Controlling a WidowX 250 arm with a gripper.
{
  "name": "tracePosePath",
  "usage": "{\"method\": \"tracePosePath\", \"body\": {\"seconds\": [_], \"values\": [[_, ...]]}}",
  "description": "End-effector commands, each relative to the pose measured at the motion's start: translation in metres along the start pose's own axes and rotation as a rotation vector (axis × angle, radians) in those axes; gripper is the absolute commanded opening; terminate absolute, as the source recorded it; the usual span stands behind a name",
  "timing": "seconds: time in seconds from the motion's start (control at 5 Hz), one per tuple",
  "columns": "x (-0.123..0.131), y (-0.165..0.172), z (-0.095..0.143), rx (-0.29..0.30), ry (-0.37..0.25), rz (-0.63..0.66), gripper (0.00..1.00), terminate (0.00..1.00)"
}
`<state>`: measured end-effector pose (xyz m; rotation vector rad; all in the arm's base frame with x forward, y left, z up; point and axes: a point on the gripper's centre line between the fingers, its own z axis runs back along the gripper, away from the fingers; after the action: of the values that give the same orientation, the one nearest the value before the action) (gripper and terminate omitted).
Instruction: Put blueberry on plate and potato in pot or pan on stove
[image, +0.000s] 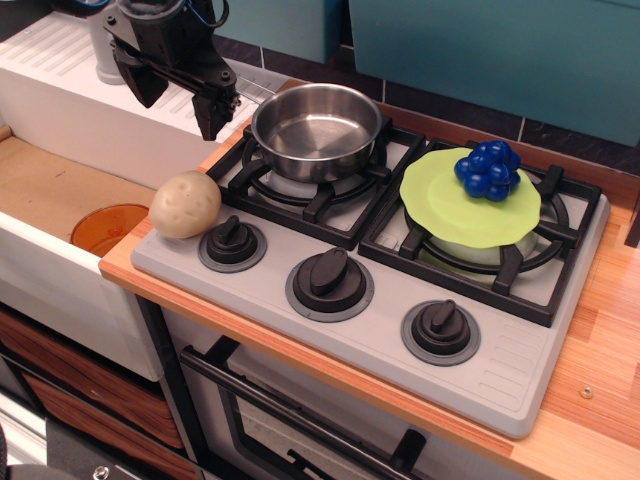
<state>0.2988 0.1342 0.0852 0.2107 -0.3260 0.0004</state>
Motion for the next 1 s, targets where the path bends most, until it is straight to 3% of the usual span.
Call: {"method": "tracePosePath", "body": {"seconds": [0.0,0.8], "values": [[-0.013,-0.005,-0.001,-0.001,-0.011,0.039,1.0,0.0],[-0.042,-0.022,-0.021,-0.035,-0.037,0.073,1.0,0.0]]}}
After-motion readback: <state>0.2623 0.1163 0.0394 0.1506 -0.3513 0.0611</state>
